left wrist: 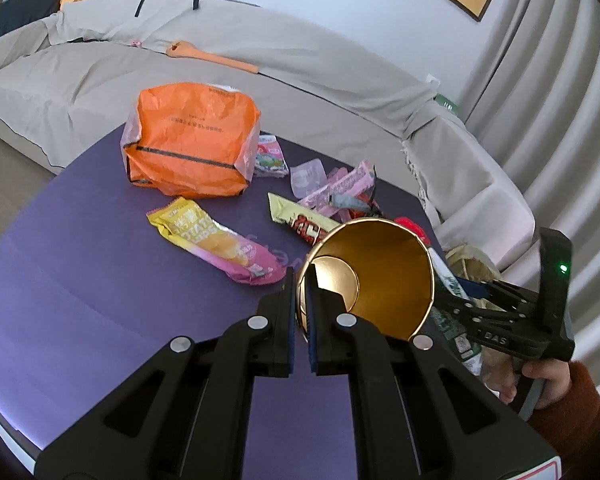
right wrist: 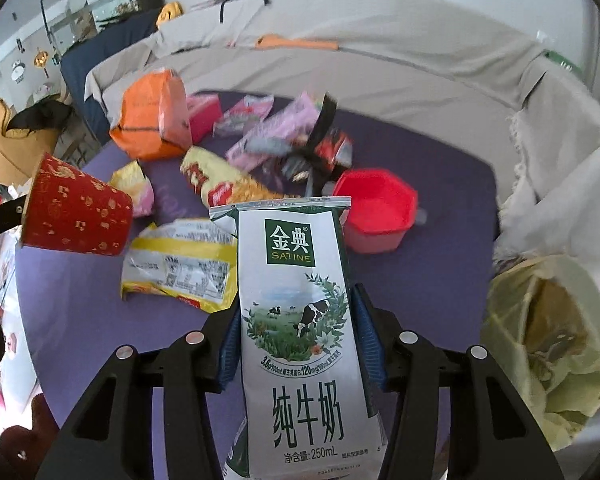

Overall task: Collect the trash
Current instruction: 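Grasp the white milk carton with the right gripper and lift it, then drop the red cup into the trash bag with the left gripper while the right gripper drops the milk carton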

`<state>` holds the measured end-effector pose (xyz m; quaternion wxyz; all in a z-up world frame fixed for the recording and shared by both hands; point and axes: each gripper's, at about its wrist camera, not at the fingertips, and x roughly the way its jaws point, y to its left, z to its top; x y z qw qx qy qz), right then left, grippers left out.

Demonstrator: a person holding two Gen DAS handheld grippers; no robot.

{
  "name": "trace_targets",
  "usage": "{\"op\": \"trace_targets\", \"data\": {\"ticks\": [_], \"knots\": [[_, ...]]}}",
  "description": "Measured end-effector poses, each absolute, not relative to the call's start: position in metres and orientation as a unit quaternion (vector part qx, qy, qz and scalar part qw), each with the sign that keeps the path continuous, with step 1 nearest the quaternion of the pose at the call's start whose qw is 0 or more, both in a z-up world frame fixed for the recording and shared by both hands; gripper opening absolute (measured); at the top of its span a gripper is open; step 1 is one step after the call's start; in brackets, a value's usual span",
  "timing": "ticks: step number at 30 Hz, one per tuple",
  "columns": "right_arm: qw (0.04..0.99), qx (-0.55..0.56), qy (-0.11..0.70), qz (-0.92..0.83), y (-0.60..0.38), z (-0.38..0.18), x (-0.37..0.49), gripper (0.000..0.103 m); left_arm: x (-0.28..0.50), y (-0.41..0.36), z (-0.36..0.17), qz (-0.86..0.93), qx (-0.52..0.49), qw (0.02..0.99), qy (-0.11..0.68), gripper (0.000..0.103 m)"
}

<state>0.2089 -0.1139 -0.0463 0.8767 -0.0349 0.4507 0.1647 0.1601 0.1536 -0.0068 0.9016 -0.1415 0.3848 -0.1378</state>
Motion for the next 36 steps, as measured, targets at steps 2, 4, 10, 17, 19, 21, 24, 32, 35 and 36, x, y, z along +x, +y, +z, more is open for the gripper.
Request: {"op": "trace_targets", "data": {"ticks": [2, 4, 10, 17, 19, 21, 24, 32, 35, 36], "knots": [[0.883, -0.036, 0.439, 0.161, -0.118, -0.034, 0.204, 0.047, 0.161, 0.154, -0.001, -0.136, -0.143, 0.905, 0.378, 0.004], [0.888, -0.039, 0.429, 0.157, -0.123, -0.025, 0.201, 0.047, 0.162, 0.154, 0.006, -0.132, -0.139, 0.909, 0.371, 0.004], [0.903, -0.026, 0.403, 0.143, -0.139, 0.0, 0.194, 0.047, 0.164, 0.149, 0.018, -0.137, -0.141, 0.907, 0.372, 0.004], [0.922, -0.012, 0.366, 0.128, -0.165, 0.026, 0.182, 0.047, 0.162, 0.125, 0.039, -0.145, -0.125, 0.91, 0.367, 0.004], [0.928, -0.012, 0.352, 0.121, -0.175, 0.033, 0.177, 0.047, 0.162, 0.114, 0.046, -0.151, -0.118, 0.911, 0.364, 0.004], [0.935, -0.014, 0.337, 0.112, -0.183, 0.04, 0.171, 0.047, 0.164, 0.097, 0.056, -0.162, -0.108, 0.913, 0.359, 0.004], [0.944, -0.01, 0.315, 0.099, -0.201, 0.051, 0.162, 0.047, 0.169, 0.075, 0.066, -0.18, -0.101, 0.912, 0.355, 0.004], [0.961, -0.008, 0.273, 0.031, -0.28, 0.071, 0.135, 0.047, 0.199, -0.03, 0.075, -0.266, -0.075, 0.887, 0.369, 0.004], [0.965, -0.006, 0.262, -0.009, -0.319, 0.07, 0.127, 0.048, 0.212, -0.076, 0.071, -0.297, -0.064, 0.874, 0.38, 0.004], [0.965, -0.003, 0.26, -0.023, -0.333, 0.069, 0.124, 0.048, 0.215, -0.091, 0.069, -0.306, -0.059, 0.87, 0.383, 0.004]]}}
